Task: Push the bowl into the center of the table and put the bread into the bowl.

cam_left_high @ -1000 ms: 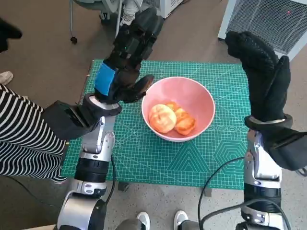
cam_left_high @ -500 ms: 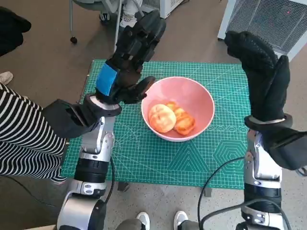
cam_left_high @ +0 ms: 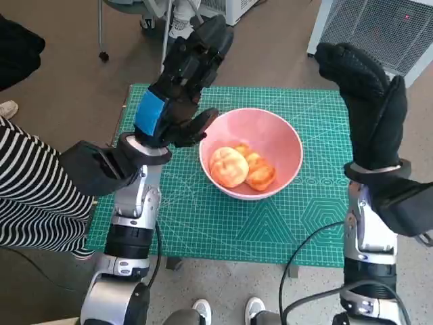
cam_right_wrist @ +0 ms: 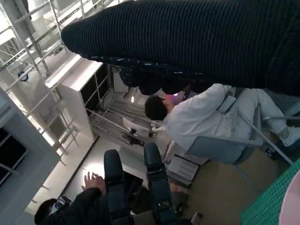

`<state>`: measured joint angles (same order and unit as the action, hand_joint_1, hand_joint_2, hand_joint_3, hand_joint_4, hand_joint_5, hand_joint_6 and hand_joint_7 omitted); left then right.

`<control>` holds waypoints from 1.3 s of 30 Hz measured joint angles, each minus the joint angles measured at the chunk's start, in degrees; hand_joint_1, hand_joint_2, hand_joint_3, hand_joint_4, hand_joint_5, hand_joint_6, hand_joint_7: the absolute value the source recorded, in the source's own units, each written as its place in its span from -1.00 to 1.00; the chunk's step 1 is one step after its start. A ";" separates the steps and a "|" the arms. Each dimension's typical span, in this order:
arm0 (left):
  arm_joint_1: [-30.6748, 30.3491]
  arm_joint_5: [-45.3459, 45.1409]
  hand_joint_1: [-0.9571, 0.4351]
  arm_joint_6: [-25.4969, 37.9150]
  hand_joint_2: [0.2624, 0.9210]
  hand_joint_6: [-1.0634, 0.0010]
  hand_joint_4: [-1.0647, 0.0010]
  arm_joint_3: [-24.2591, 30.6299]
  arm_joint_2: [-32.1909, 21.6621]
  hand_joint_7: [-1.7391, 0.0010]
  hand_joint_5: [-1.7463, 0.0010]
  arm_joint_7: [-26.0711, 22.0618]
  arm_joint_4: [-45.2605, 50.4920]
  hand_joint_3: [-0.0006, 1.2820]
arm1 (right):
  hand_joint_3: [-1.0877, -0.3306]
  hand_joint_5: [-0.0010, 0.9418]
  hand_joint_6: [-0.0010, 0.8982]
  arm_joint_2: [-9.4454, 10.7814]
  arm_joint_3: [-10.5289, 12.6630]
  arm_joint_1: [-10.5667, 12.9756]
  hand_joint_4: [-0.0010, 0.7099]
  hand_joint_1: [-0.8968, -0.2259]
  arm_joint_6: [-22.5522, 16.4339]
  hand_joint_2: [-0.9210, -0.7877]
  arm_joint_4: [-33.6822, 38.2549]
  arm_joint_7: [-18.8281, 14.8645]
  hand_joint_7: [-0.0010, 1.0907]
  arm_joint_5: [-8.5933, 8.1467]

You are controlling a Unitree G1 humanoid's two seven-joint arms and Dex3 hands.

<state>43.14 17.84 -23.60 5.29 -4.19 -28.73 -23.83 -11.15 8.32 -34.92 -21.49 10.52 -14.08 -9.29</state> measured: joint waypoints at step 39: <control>-2.99 -0.13 -0.57 1.77 1.00 1.00 0.92 -0.05 -0.38 0.44 0.83 1.98 4.76 -0.31 | -0.02 -0.98 -0.80 1.38 -1.16 -0.03 -0.46 -0.74 0.14 -1.00 1.54 -0.41 -0.05 -1.91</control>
<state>40.15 17.71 -21.83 5.24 -4.57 -26.75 -19.07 -9.77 7.16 -34.95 -21.35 12.06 -14.49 -11.20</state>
